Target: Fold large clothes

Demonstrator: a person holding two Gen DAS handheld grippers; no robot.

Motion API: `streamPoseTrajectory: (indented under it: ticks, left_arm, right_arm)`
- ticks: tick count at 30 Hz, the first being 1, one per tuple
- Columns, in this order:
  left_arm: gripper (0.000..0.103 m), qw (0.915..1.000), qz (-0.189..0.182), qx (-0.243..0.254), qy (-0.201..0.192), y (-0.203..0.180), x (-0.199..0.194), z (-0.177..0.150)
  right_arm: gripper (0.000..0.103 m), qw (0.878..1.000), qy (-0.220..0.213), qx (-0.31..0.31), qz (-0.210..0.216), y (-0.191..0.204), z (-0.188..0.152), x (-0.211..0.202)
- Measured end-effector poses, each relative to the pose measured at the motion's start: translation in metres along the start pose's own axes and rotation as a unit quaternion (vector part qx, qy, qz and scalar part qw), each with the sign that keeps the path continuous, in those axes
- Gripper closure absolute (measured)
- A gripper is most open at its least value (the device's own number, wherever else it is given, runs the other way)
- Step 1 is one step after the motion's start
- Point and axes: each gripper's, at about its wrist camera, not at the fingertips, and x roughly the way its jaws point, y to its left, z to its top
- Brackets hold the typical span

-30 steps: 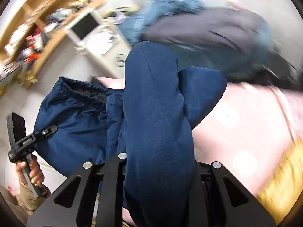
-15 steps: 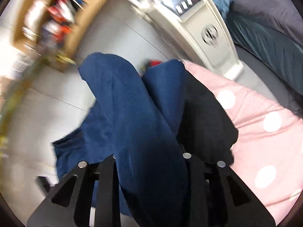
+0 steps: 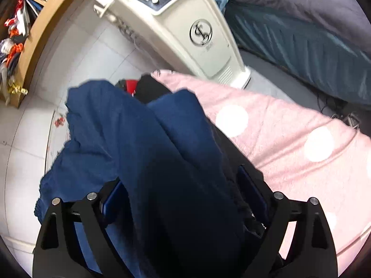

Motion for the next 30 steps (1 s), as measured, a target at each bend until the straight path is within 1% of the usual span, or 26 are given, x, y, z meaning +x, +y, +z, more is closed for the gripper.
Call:
streamPoseTrajectory:
  ticks: [1,3,4,6,7,8,9,10,12,13,15,16,17,18,20,22,23,24,27,30]
  left_arm:
    - [0.007,0.9997,0.019,0.007,-0.011,-0.01,-0.006,0.004]
    - [0.007,0.9972,0.051,0.029,-0.045,-0.023,-0.032,0.009]
    - [0.006,0.9939,0.071,0.044,-0.073,-0.032,-0.051,0.011]
    - [0.006,0.9862,0.102,0.07,-0.11,-0.049,-0.08,0.014]
    - [0.006,0.9817,0.117,0.087,-0.123,-0.062,-0.093,0.013]
    - [0.006,0.9777,0.131,0.106,-0.126,-0.076,-0.103,0.01]
    - [0.006,0.9743,0.139,0.126,-0.124,-0.092,-0.111,0.005]
    - [0.006,0.9725,0.138,0.143,-0.122,-0.104,-0.114,0.001]
    - [0.006,0.9695,0.133,0.178,-0.102,-0.13,-0.117,-0.012]
    - [0.006,0.9682,0.127,0.2,-0.08,-0.147,-0.116,-0.023]
    - [0.006,0.9681,0.106,0.224,-0.035,-0.173,-0.11,-0.044]
    - [0.006,0.9688,0.101,0.226,-0.02,-0.178,-0.106,-0.051]
    - [0.006,0.9682,0.102,0.228,-0.002,-0.184,-0.101,-0.062]
    - [0.006,0.9658,0.112,0.233,0.019,-0.19,-0.095,-0.073]
    - [0.006,0.9603,0.122,0.246,0.049,-0.193,-0.085,-0.09]
    - [0.006,0.9533,0.125,0.264,0.074,-0.196,-0.078,-0.107]
    - [0.006,0.9495,0.132,0.273,0.081,-0.194,-0.077,-0.114]
    - [0.006,0.943,0.147,0.285,0.087,-0.194,-0.075,-0.122]
    - [0.006,0.9333,0.172,0.303,0.086,-0.19,-0.072,-0.135]
    - [0.006,0.9326,0.173,0.304,0.09,-0.196,-0.071,-0.134]
  right_arm:
    - [0.015,1.0,-0.017,-0.011,-0.007,0.008,0.001,-0.012]
    - [0.015,0.998,-0.044,-0.032,-0.014,0.025,0.003,-0.034]
    - [0.015,0.997,-0.061,-0.047,-0.028,0.034,0.003,-0.05]
    - [0.015,0.99,-0.092,-0.085,-0.057,0.06,-0.002,-0.081]
    - [0.015,0.985,-0.097,-0.114,-0.081,0.078,-0.008,-0.096]
    - [0.013,0.982,-0.095,-0.135,-0.094,0.089,-0.013,-0.105]
    - [0.012,0.977,-0.088,-0.163,-0.103,0.105,-0.023,-0.114]
    - [0.011,0.974,-0.081,-0.18,-0.107,0.114,-0.029,-0.12]
    - [0.01,0.967,-0.056,-0.231,-0.089,0.137,-0.055,-0.132]
    - [0.008,0.962,-0.035,-0.259,-0.084,0.148,-0.073,-0.136]
    - [0.007,0.95,-0.009,-0.295,-0.098,0.159,-0.098,-0.135]
    - [0.007,0.942,0.0,-0.317,-0.113,0.164,-0.116,-0.134]
    - [0.007,0.936,0.006,-0.329,-0.125,0.166,-0.128,-0.133]
    - [0.007,0.931,0.012,-0.339,-0.136,0.166,-0.14,-0.133]
    - [0.007,0.921,0.031,-0.355,-0.154,0.165,-0.164,-0.129]
    - [0.007,0.917,0.051,-0.361,-0.162,0.16,-0.184,-0.126]
    - [0.007,0.914,0.056,-0.365,-0.167,0.161,-0.194,-0.127]
    - [0.007,0.911,0.059,-0.371,-0.172,0.157,-0.203,-0.128]
    - [0.007,0.9,0.061,-0.389,-0.188,0.156,-0.218,-0.127]
    - [0.007,0.901,0.059,-0.39,-0.182,0.158,-0.227,-0.132]
